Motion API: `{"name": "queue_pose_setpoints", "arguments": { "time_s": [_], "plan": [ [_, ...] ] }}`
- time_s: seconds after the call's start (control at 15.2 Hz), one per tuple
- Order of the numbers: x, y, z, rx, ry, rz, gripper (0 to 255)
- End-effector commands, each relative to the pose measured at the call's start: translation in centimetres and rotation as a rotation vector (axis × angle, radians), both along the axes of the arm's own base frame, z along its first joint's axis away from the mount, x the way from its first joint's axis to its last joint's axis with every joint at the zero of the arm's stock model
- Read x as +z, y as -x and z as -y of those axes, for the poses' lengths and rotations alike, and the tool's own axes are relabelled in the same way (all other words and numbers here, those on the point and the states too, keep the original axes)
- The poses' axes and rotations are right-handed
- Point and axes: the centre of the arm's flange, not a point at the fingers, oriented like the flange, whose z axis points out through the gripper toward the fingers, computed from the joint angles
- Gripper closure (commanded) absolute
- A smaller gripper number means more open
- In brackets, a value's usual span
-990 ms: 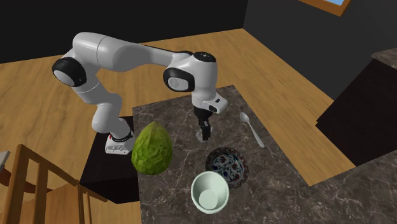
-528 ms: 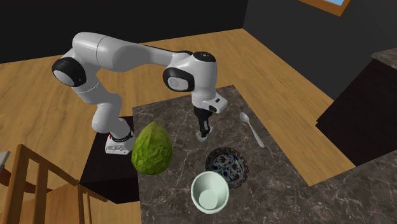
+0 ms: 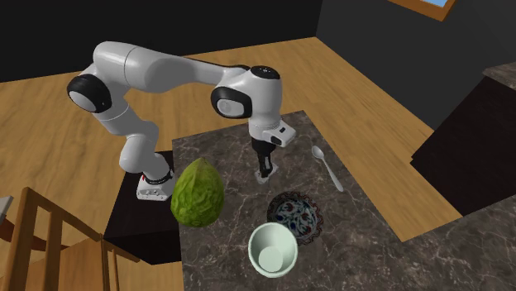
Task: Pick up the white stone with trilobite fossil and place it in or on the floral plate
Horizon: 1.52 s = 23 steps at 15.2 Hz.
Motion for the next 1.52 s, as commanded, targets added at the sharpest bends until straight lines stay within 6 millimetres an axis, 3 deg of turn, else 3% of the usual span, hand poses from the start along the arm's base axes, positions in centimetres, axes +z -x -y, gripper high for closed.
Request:
{"name": "queue_pose_setpoints", "arguments": {
  "time_s": [0.0,0.2,0.26,0.33,0.59,1.06,1.45],
  "plan": [
    [0.5,-0.2,-0.2,0.004,-0.003,-0.006,255],
    [2.1,-0.2,-0.2,0.004,-0.003,-0.006,255],
    [1.6,-0.2,-0.3,0.003,-0.003,-0.005,255],
    [1.6,-0.2,-0.3,0.003,-0.003,-0.005,0],
    [0.7,-0.1,-1.8,-0.055,-0.093,0.217,0],
    [-3.2,-0.9,-1.6,-0.055,-0.093,0.217,0],
    [-3.2,-0.9,-1.6,-0.055,-0.093,0.217,0]
  ]
}}
